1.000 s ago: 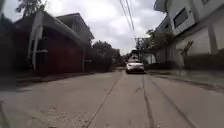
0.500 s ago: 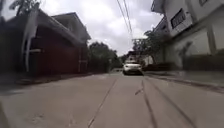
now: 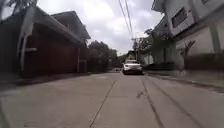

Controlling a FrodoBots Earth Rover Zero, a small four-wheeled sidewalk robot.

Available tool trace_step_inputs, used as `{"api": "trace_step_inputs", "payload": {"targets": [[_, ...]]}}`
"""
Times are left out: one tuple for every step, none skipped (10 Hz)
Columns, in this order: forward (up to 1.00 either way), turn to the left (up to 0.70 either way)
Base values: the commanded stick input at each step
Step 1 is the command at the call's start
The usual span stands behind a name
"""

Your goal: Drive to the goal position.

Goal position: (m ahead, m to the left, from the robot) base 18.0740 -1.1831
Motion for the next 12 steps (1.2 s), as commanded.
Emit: {"api": "trace_step_inputs", "payload": {"targets": [[0.50,0.00],[0.50,0.00],[0.50,0.00],[0.50,-0.17],[0.50,-0.32],[0.50,-0.34],[0.50,-0.01],[0.50,0.00],[0.50,0.00],[0.50,0.00],[0.50,0.00],[0.50,0.00]]}}
